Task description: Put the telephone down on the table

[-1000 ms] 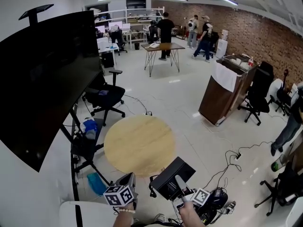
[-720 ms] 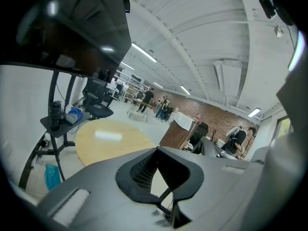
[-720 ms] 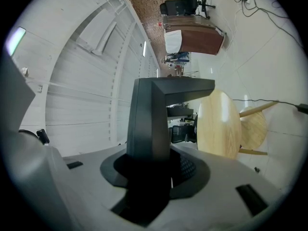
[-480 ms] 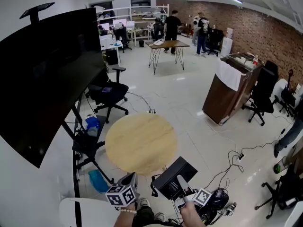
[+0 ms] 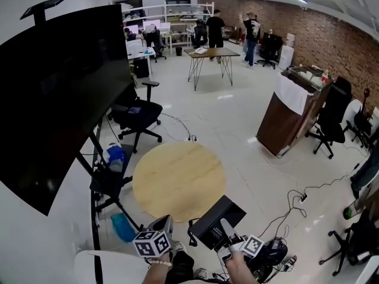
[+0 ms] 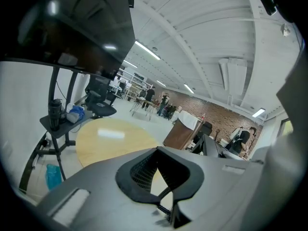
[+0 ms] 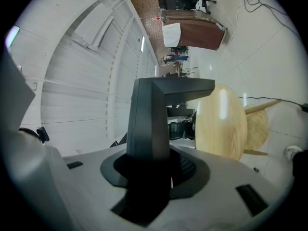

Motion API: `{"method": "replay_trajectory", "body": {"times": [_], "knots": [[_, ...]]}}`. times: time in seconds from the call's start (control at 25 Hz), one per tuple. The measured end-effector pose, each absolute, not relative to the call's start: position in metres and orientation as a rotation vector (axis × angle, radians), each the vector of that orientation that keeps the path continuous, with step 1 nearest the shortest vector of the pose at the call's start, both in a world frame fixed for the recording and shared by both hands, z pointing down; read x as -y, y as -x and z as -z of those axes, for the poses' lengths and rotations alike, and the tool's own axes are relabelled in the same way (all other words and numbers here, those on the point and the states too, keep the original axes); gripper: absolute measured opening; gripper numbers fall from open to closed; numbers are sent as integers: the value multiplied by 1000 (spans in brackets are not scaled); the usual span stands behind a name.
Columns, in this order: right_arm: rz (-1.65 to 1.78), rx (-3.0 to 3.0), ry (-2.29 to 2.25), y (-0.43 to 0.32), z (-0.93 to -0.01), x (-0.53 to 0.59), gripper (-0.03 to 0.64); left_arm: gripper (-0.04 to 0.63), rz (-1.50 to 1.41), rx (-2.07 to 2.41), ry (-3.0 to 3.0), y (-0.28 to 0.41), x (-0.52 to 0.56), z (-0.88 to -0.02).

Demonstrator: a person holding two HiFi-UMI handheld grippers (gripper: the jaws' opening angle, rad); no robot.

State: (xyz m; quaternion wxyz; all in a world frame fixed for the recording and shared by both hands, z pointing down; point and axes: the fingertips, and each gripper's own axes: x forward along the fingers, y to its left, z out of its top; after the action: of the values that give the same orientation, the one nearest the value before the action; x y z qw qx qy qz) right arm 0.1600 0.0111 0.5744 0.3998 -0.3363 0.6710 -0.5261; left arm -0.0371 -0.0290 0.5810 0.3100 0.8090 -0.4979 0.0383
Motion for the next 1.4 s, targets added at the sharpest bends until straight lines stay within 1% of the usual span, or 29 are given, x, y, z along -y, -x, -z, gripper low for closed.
{"method": "replay_trajectory", "body": {"times": [0.84, 1.4], "knots": [[1434, -1907, 795, -89, -596, 144, 172, -15, -110, 1318, -2057, 85, 161, -604], [1508, -2112, 650, -18, -613, 207, 172, -15, -95, 1320, -2005, 130, 203, -618]]}}
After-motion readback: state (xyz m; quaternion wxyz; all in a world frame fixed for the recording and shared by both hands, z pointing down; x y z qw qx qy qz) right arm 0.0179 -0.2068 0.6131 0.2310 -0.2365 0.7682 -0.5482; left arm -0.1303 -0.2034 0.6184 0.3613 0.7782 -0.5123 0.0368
